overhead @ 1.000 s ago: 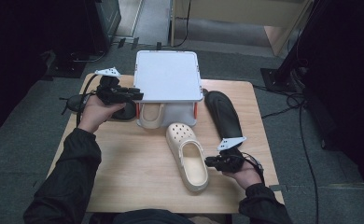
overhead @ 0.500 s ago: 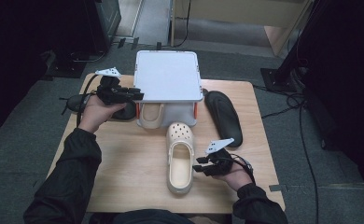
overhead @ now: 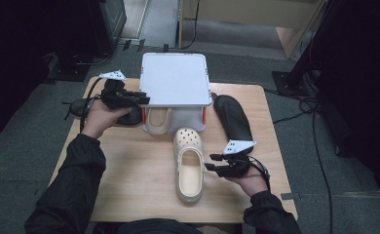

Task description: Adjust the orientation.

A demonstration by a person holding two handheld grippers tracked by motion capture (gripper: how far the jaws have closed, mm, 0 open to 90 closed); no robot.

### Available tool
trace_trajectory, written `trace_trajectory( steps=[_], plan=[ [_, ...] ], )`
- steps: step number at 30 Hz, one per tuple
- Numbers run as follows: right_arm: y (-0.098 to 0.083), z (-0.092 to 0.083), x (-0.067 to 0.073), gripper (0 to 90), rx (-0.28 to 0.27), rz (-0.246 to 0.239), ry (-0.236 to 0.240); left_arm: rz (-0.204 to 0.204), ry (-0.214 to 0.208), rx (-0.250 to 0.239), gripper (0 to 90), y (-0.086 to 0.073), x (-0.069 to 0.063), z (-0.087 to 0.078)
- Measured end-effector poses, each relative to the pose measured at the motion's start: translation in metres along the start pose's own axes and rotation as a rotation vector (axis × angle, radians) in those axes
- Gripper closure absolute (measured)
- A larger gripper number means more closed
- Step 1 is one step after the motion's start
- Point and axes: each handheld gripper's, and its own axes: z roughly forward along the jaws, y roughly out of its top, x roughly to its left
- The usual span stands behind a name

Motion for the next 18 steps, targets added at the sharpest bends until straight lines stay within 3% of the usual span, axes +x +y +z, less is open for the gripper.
trace_trajectory(
  steps=[5, 14, 18],
  plan=[
    [0.011, 0.007, -0.001, 50.2, -0.049, 0.05, -0.02, -0.002, -0.002, -0.001, 65.1, 0.0, 0.0, 0.0],
    [0.026, 0.03, 0.004, 46.4, -0.033, 0.044, -0.032, -0.003, -0.003, -0.005, 65.1, -0.001, 0.0, 0.0],
    [0.032, 0.042, 0.006, 44.9, -0.027, 0.037, -0.071, -0.001, -0.003, -0.005, 65.1, -0.001, 0.0, 0.0]
  ],
)
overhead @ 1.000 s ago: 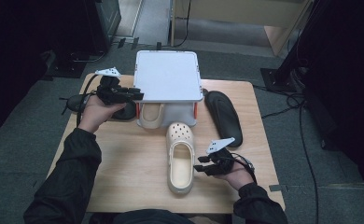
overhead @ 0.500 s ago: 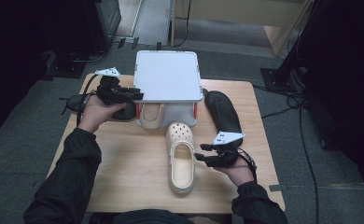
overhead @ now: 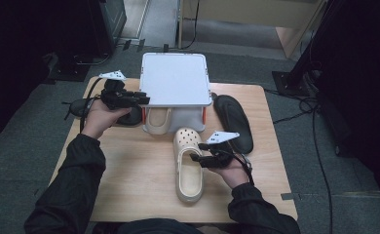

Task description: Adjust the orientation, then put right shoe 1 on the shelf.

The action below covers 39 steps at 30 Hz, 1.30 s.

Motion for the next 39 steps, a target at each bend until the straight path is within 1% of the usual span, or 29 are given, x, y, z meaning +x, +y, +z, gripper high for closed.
trace_trajectory(
  steps=[4, 5, 7, 8, 12, 14, 16, 19, 21, 23, 24, 25, 27, 28, 30, 31, 32, 34, 35, 37, 39],
  plan=[
    [0.004, 0.009, 0.0, 44.7, -0.002, -0.017, -0.056, -0.001, -0.001, -0.001, 65.1, 0.0, 0.0, 0.0],
    [0.004, 0.012, 0.0, 44.7, -0.006, -0.011, -0.07, 0.0, -0.001, -0.001, 65.1, 0.0, 0.0, 0.0],
    [0.004, 0.014, 0.0, 43.8, -0.01, -0.008, -0.078, -0.001, -0.001, -0.002, 65.1, 0.0, 0.0, 0.0],
    [0.005, 0.017, 0.0, 42.8, -0.02, -0.014, -0.087, -0.002, -0.001, -0.003, 65.2, 0.0, 0.0, 0.0],
    [0.006, 0.024, 0.003, 43.3, -0.014, -0.038, -0.113, 0.001, -0.002, -0.003, 65.1, 0.0, 0.0, 0.001],
    [0.007, 0.025, 0.005, 45.4, -0.012, -0.056, -0.138, 0.003, -0.001, -0.003, 65.1, 0.0, -0.001, 0.001],
    [0.007, 0.025, 0.006, 49.5, -0.005, -0.073, -0.155, 0.002, -0.002, -0.004, 65.1, 0.0, -0.001, 0.002],
    [0.008, 0.024, 0.006, 56.6, -0.007, -0.114, -0.194, 0.0, -0.006, -0.004, 65.1, 0.0, 0.0, 0.001],
    [0.009, 0.023, 0.007, 58.6, 0.002, -0.119, -0.208, 0.0, -0.006, -0.003, 65.1, 0.0, 0.0, 0.001],
    [0.01, 0.023, 0.009, 65.2, 0.001, -0.143, -0.228, 0.001, -0.005, -0.003, 65.2, 0.0, 0.0, 0.001],
    [0.012, 0.021, 0.01, 68.2, -0.002, -0.168, -0.245, 0.0, -0.006, -0.005, 65.2, 0.0, 0.0, 0.001],
    [0.013, 0.019, 0.011, 70.1, 0.002, -0.172, -0.258, 0.0, -0.006, -0.005, 65.2, 0.0, 0.0, 0.002],
    [0.017, 0.016, 0.011, 74.4, 0.011, -0.16, -0.273, 0.0, -0.004, -0.006, 65.2, 0.0, -0.001, 0.002],
    [0.019, 0.014, 0.01, 75.5, 0.007, -0.167, -0.286, -0.001, -0.004, -0.006, 65.1, 0.0, -0.001, 0.002],
    [0.022, 0.012, 0.007, 76.7, -0.001, -0.13, -0.288, 0.001, -0.003, -0.006, 65.1, 0.0, -0.001, 0.002],
    [0.024, 0.01, 0.005, 77.1, -0.01, -0.126, -0.282, -0.001, -0.003, -0.006, 65.1, 0.0, -0.001, 0.002],
    [0.026, 0.009, 0.004, 77.3, -0.019, -0.126, -0.279, -0.001, -0.004, -0.007, 65.1, 0.0, -0.001, 0.002],
    [0.028, 0.007, 0.005, 77.3, -0.02, -0.124, -0.282, -0.002, -0.005, -0.007, 65.1, 0.0, 0.0, 0.002],
    [0.034, 0.006, 0.005, 77.1, -0.028, -0.144, -0.306, -0.002, -0.005, -0.008, 65.1, 0.0, 0.0, 0.002],
    [0.039, 0.005, 0.002, 77.0, -0.031, -0.163, -0.326, 0.0, -0.004, -0.008, 65.1, -0.001, -0.001, 0.002],
    [0.043, 0.006, -0.002, 77.0, -0.022, -0.155, -0.333, -0.001, -0.005, -0.007, 65.1, -0.001, -0.001, 0.001]
  ],
)
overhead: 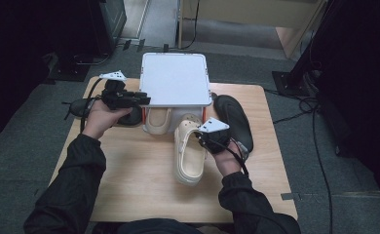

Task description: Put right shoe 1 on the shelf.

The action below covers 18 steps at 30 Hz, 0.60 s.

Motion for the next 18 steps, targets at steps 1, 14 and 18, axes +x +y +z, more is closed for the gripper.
trace_trajectory(
  steps=[1, 14, 18],
  plan=[
    [0.002, 0.002, -0.002, 77.0, -0.001, -0.001, 0.0, 0.0, -0.001, 0.0, 65.1, 0.0, 0.0, 0.0],
    [0.015, 0.042, -0.021, 76.4, 0.036, -0.035, -0.06, -0.002, -0.004, -0.002, 65.2, 0.0, 0.001, 0.0],
    [0.012, 0.049, -0.023, 73.9, 0.025, -0.03, -0.044, -0.002, -0.004, 0.0, 65.2, 0.0, 0.001, 0.0]
  ],
)
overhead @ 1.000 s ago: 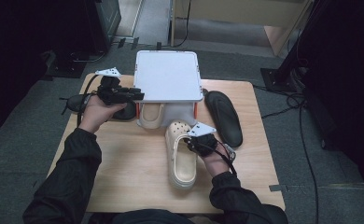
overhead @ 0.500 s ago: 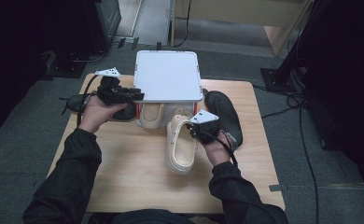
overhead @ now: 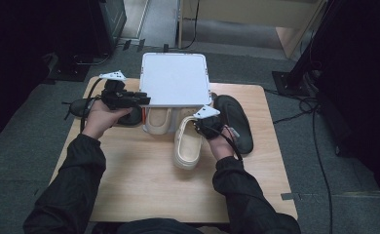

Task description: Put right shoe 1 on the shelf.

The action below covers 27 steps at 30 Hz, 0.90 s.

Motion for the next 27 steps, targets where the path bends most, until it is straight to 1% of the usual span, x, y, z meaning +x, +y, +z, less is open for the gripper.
trace_trajectory(
  steps=[4, 5, 6, 9, 11, 14, 16, 19, 20, 22, 24, 25, 26, 27],
  plan=[
    [0.0, 0.003, 0.002, 72.3, -0.003, -0.019, -0.002, 0.002, 0.003, -0.001, 65.2, 0.0, -0.001, 0.001],
    [0.0, 0.004, 0.003, 71.5, -0.003, -0.016, 0.001, 0.001, 0.002, -0.001, 65.1, 0.0, -0.001, 0.001],
    [0.0, 0.005, 0.004, 70.6, -0.009, -0.026, 0.008, 0.001, 0.002, 0.0, 65.2, 0.0, -0.002, 0.001],
    [0.0, 0.005, 0.006, 69.3, -0.003, -0.028, 0.015, 0.003, 0.003, 0.001, 65.1, 0.0, -0.002, 0.001],
    [0.0, 0.007, 0.009, 66.9, -0.004, -0.04, 0.029, 0.0, 0.001, 0.0, 65.1, 0.0, -0.002, 0.001],
    [0.0, 0.006, 0.011, 65.4, -0.002, -0.033, 0.035, -0.001, 0.001, 0.0, 65.2, 0.0, -0.002, 0.001],
    [0.0, 0.006, 0.01, 62.8, -0.004, -0.025, 0.048, -0.001, 0.002, 0.0, 65.2, 0.0, -0.002, 0.001],
    [-0.001, 0.004, 0.009, 58.9, 0.013, -0.01, 0.066, -0.001, 0.002, 0.0, 65.2, 0.0, -0.002, 0.001],
    [-0.001, 0.004, 0.009, 58.0, 0.015, -0.021, 0.07, -0.001, 0.002, 0.0, 65.2, 0.0, -0.002, 0.001],
    [-0.001, 0.001, 0.009, 57.9, 0.012, -0.003, 0.082, -0.001, 0.002, 0.0, 65.2, 0.0, -0.002, 0.001],
    [0.0, -0.002, 0.008, 55.0, 0.01, 0.026, 0.1, -0.002, 0.002, 0.0, 65.2, 0.0, -0.002, 0.001],
    [0.0, -0.002, 0.008, 55.0, 0.01, 0.026, 0.1, -0.002, 0.002, 0.001, 65.2, 0.0, -0.002, 0.001],
    [0.0, -0.006, 0.006, 52.0, 0.006, 0.054, 0.117, -0.002, 0.002, 0.001, 65.2, 0.0, -0.002, 0.001],
    [0.001, -0.009, 0.005, 51.3, 0.011, 0.068, 0.122, -0.002, 0.002, 0.001, 65.1, 0.0, -0.002, 0.001]
  ],
)
